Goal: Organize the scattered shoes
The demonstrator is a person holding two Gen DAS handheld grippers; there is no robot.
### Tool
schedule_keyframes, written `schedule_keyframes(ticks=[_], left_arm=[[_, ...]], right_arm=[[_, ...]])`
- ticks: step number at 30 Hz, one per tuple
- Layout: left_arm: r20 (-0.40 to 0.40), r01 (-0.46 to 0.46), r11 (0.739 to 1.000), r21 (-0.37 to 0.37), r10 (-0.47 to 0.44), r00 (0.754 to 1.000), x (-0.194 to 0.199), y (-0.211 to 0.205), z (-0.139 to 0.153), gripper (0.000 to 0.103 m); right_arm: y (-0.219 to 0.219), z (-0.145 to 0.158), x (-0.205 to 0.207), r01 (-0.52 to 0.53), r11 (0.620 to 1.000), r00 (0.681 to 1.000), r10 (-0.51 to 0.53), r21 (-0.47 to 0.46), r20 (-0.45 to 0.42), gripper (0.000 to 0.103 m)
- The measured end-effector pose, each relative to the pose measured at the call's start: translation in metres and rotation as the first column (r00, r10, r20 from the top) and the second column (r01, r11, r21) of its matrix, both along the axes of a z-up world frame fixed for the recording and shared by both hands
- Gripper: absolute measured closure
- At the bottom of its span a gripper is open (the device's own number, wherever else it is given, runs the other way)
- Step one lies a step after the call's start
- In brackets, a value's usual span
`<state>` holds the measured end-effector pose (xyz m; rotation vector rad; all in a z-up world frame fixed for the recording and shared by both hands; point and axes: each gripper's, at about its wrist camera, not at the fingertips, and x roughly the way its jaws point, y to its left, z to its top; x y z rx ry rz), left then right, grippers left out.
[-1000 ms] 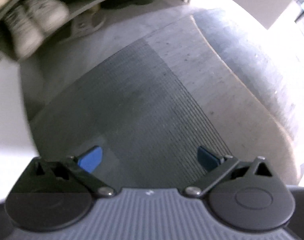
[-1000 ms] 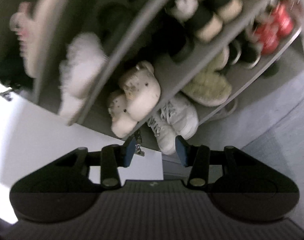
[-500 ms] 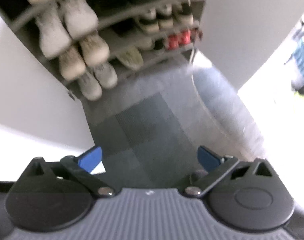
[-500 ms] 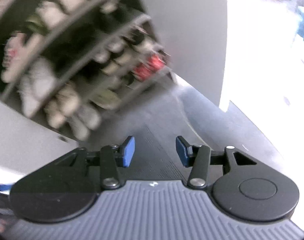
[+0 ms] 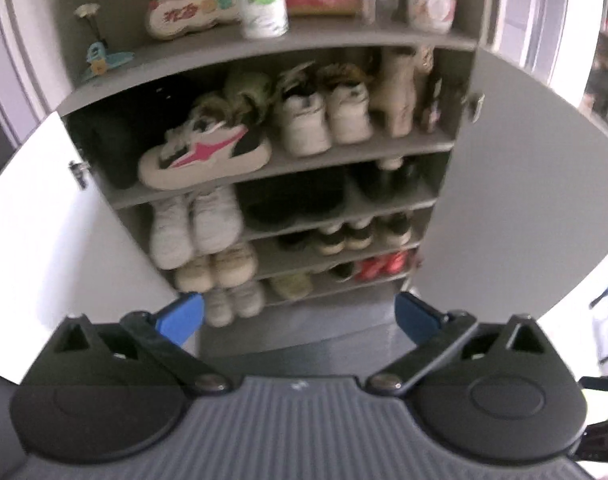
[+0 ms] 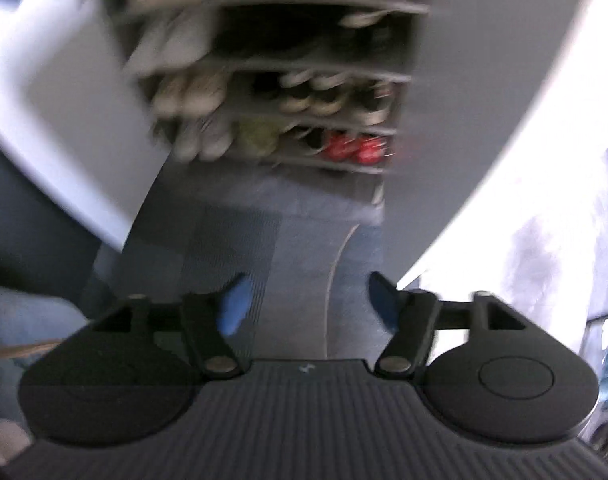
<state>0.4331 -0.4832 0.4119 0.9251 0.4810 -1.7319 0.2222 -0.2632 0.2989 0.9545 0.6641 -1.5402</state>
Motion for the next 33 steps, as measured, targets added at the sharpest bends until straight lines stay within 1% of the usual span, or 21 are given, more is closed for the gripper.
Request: schedule_keyframes(ticks=[1,2,4,6,7,10,13,15,16,17,18,19,21,22,24,25,26,29,31,33], left_arm=[[0.013,0.020,1.000,-0.016,-0.019,1.000,-0.012,0.001,0.004,0.000],[0.016,0.035,0.999,-0.027,-0.034,0.999,-0.021,0.002,0.007,0.000],[0.019,0.060,0.997,-0.044,-0.059,0.998,-0.035,0.003,0.013,0.000],[0.022,0.080,0.995,-0.058,-0.079,0.997,-0.043,0.002,0.011,0.000],[0.022,0.089,0.994,-0.063,-0.088,0.996,-0.047,0.001,0.009,0.000],[0.003,0.083,0.995,-0.055,-0.083,0.997,-0.050,-0.003,0.007,0.000],[-0.040,0.054,0.998,-0.029,-0.055,0.998,-0.043,-0.014,0.002,0.000],[-0.066,0.038,0.999,-0.016,-0.039,0.997,-0.037,-0.023,-0.002,0.000],[-0.075,0.033,0.999,-0.015,-0.034,0.997,-0.036,-0.028,-0.003,0.000],[-0.081,0.031,0.999,-0.018,-0.033,0.996,-0.033,-0.032,-0.003,0.000],[-0.095,0.030,0.999,-0.028,-0.033,0.995,-0.027,-0.042,-0.005,0.000],[-0.099,0.031,0.999,-0.038,-0.035,0.994,-0.022,-0.049,-0.005,0.000],[-0.096,0.028,0.998,-0.062,-0.033,0.995,-0.011,-0.066,-0.005,0.000],[-0.089,0.024,0.997,-0.075,-0.031,0.996,-0.005,-0.074,-0.005,0.000],[-0.085,0.018,0.996,-0.091,-0.026,0.996,0.003,-0.087,-0.004,0.000],[-0.092,0.008,0.994,-0.107,-0.018,0.996,0.018,-0.101,-0.002,0.000],[-0.092,0.004,0.994,-0.113,-0.014,0.996,0.023,-0.107,-0.001,0.000],[-0.076,-0.023,0.991,-0.131,0.014,0.997,0.053,-0.129,-0.008,0.000],[-0.083,-0.052,0.992,-0.118,0.042,0.996,0.079,-0.148,-0.016,0.000],[-0.071,-0.085,0.991,-0.099,0.078,0.994,0.096,-0.164,-0.025,0.000]], right_arm=[[0.007,0.009,-0.024,0.069,0.997,0.997,-0.068,-0.029,0.030,0.022],[0.013,0.019,-0.039,0.112,0.992,0.993,-0.110,-0.053,0.044,0.022],[0.022,0.035,-0.062,0.169,0.981,0.983,-0.160,-0.093,0.093,0.022],[0.030,0.063,-0.089,0.176,0.965,0.961,-0.126,-0.195,0.247,0.023],[0.032,0.078,-0.101,0.182,0.953,0.947,-0.103,-0.244,0.304,0.023],[0.015,0.136,-0.118,0.134,0.920,0.973,-0.052,-0.367,0.225,0.022],[-0.019,0.164,-0.133,0.134,0.915,0.982,-0.069,-0.381,0.178,0.022],[-0.057,0.174,-0.147,0.121,0.928,0.984,-0.065,-0.353,0.165,0.023],[-0.068,0.173,-0.154,0.120,0.936,0.985,-0.070,-0.330,0.158,0.023],[-0.091,0.169,-0.163,0.116,0.954,0.987,-0.079,-0.276,0.142,0.023],[-0.102,0.167,-0.166,0.107,0.962,0.988,-0.074,-0.253,0.137,0.023],[-0.113,0.165,-0.168,0.099,0.969,0.989,-0.070,-0.228,0.130,0.029],[-0.138,0.158,-0.164,0.079,0.982,0.993,-0.063,-0.170,0.097,0.032],[-0.151,0.154,-0.161,0.072,0.988,0.995,-0.061,-0.139,0.082,0.037],[-0.176,0.144,-0.154,0.092,0.994,0.994,-0.087,-0.063,0.071,0.043],[-0.185,0.140,-0.153,0.094,0.995,0.993,-0.091,-0.034,0.080,0.053],[-0.189,0.139,-0.150,0.098,0.995,0.992,-0.096,-0.011,0.080,0.063],[-0.200,0.136,-0.143,0.113,0.992,0.991,-0.117,0.057,0.072,0.066],[-0.204,0.136,-0.137,0.130,0.986,0.989,-0.136,0.101,0.057,0.067],[-0.207,0.137,-0.134,0.153,0.979,0.986,-0.160,0.138,0.042,0.067]])
